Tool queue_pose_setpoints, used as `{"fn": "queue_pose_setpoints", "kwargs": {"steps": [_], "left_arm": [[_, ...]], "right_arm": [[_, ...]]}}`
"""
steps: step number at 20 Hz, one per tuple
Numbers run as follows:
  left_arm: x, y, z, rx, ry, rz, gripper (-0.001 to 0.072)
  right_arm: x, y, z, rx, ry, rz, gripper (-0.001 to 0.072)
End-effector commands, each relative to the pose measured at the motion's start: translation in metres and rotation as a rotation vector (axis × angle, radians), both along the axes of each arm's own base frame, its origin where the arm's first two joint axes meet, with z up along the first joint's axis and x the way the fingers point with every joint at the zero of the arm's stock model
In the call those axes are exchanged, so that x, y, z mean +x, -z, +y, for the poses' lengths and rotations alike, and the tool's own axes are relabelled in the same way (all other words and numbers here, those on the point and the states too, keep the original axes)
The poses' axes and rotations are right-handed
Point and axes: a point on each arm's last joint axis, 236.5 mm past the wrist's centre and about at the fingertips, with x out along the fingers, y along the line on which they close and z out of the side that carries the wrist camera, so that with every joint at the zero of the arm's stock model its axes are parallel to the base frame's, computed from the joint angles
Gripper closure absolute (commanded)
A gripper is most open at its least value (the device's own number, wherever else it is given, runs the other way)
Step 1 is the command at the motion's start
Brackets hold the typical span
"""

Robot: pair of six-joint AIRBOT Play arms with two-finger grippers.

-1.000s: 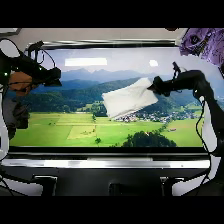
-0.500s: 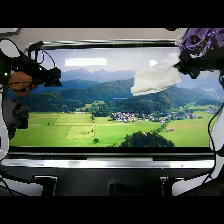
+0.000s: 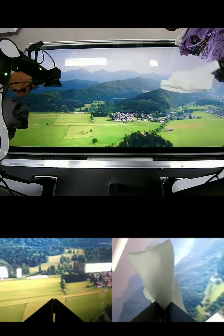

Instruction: Fold the clothes and pants, and hang the long-sleeved shirts on hangers.

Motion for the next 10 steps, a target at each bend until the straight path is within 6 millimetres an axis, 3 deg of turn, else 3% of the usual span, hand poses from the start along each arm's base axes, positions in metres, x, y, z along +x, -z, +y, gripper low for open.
{"fn": "queue_pose_setpoints", "kwargs": {"steps": [1, 5, 10], "left_arm": [[0.000, 0.000, 0.000, 0.000, 0.000, -0.001, 0.0692], [0.000, 0.000, 0.000, 0.000, 0.000, -0.001, 0.0692], [0.000, 0.000, 0.000, 0.000, 0.000, -0.001, 0.0692]], "right_arm": [[-0.077, 0.030, -0.066, -0.033, 0.167, 0.236, 0.0681], [-0.151, 0.065, -0.087, -0.022, 0.246, 0.432, 0.0682], [-0.235, 0.104, -0.070, -0.009, 0.329, 0.582, 0.0681]]}}
